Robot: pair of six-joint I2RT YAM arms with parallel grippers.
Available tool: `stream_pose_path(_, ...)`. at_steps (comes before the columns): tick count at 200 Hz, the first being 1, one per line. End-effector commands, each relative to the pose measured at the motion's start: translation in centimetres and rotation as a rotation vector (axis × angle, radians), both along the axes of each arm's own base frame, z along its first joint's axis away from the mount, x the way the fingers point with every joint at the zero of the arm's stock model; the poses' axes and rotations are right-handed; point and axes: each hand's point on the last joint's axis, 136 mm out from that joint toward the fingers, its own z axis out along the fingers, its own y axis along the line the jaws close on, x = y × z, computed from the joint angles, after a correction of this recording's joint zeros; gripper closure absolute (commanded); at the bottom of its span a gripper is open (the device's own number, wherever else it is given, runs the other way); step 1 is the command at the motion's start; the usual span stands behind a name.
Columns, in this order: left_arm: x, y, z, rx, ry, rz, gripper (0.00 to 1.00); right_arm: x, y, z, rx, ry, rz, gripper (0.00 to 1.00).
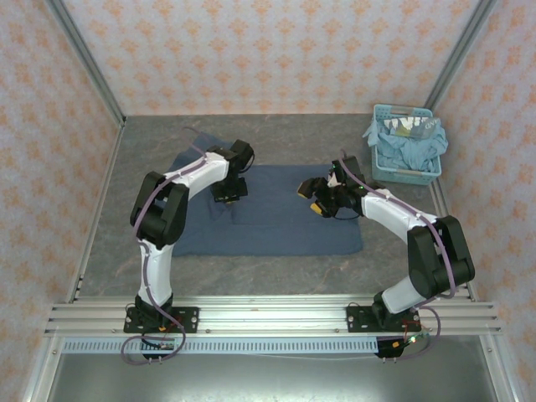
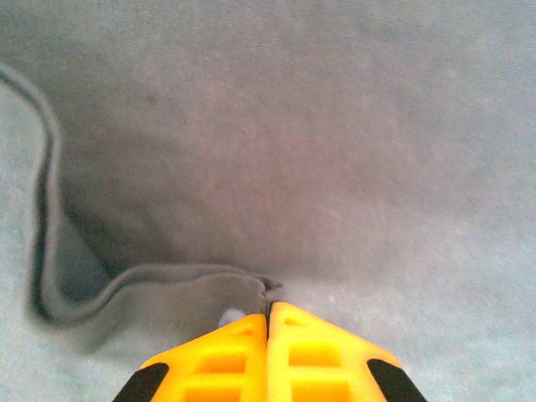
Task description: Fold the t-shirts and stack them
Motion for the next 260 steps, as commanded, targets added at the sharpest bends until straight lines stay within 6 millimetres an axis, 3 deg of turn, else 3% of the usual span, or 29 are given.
stream_pose_path(1,0.4,-0.8,2.8,-0.001,-0.096,-0.055,1.0,0.2,0.0,0.6,0.012,-0.021,-0.007,0.35)
stream_pose_path(31,-0.1,-1.8,2.9,-0.017,-0.104,-0.09,1.0,0.4,0.0,0.8,0.013,-0.026,-0.006,0.35)
stream_pose_path(101,-0.1,-2.4,0.8,-0.009,-0.066,-0.108,1.0,0.1,-0.2,0.6,-0.001,-0.015,-0.01,0.35)
stream_pose_path(120,0.2,-2.5,1.7,-0.006,-0.093,-0.109,0.72,-0.2,-1.8,0.2,-0.082,-0.01,-0.048,0.35)
stream_pose_path(141,0.5,-2.3,4.3,0.001,-0.149,-0.097,0.46,-1.1,-5.9,-0.9,-0.255,0.03,-0.168,0.36)
stream_pose_path(150,0.3,-1.9,5.4,0.002,-0.167,-0.073,0.41,-1.4,-7.4,-1.4,-0.286,0.054,-0.216,0.37)
stream_pose_path(169,-0.9,-0.8,7.3,-0.024,-0.192,-0.013,0.4,-2.2,-10.2,-2.9,-0.349,0.126,-0.294,0.37)
stream_pose_path(218,-5.3,4.2,5.7,-0.14,-0.126,0.188,0.42,-1.7,-12.9,-6.6,-0.37,0.243,-0.384,0.38)
stream_pose_path(260,-7.7,7.9,5.2,-0.129,-0.11,0.259,0.44,-1.2,-15.1,-7.1,-0.445,0.263,-0.402,0.42)
